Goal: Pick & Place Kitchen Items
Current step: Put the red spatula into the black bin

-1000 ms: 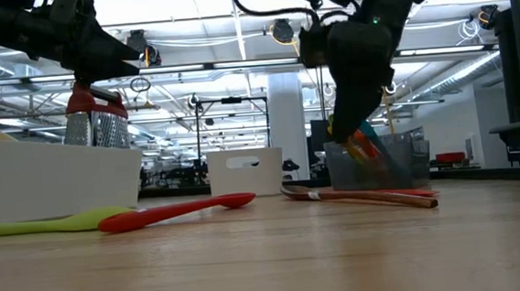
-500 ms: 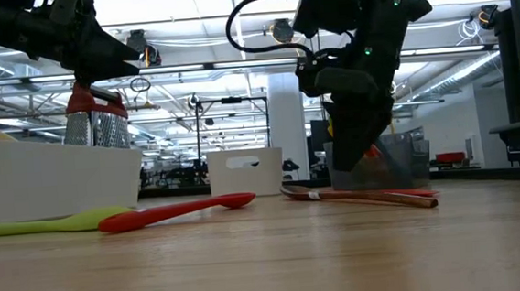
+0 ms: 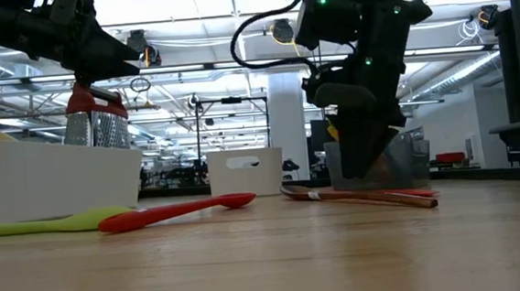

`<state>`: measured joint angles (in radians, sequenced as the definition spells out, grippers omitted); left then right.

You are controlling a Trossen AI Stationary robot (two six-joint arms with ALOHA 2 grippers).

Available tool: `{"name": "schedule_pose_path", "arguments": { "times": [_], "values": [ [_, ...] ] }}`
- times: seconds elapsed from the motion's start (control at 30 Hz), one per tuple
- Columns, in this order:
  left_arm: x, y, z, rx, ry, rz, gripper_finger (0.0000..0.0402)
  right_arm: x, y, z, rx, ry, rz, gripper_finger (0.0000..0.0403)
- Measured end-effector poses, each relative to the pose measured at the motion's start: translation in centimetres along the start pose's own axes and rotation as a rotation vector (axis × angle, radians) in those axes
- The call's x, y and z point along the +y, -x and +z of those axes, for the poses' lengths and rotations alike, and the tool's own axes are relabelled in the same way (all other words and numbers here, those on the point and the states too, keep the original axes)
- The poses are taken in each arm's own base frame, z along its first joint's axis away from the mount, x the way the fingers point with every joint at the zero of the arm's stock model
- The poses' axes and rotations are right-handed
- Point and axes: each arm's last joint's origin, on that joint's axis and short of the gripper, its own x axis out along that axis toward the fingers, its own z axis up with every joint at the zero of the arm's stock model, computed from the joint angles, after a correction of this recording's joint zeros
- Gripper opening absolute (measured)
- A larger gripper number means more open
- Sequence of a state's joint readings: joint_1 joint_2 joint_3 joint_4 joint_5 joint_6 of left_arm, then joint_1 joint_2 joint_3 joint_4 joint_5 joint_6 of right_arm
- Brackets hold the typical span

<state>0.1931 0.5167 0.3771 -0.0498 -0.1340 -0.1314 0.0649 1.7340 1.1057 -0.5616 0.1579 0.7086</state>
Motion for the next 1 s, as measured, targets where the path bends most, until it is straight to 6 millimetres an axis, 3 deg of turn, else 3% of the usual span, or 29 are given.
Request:
{"name": "schedule_pose_path", "arguments": {
  "times": [0.5, 1.0],
  "values": [
    [0.0, 0.0, 0.0, -0.001, 0.002, -0.001, 0.0228, -0.7, -0.1, 0.5, 0.05, -0.041, 0.047, 0.0186],
    [0.0, 0.0, 0.0, -0.002, 0.005, 0.0, 0.0228, -0.9, 0.1, 1.4, -0.02, 0.007, 0.059, 0.0184]
  ]
}}
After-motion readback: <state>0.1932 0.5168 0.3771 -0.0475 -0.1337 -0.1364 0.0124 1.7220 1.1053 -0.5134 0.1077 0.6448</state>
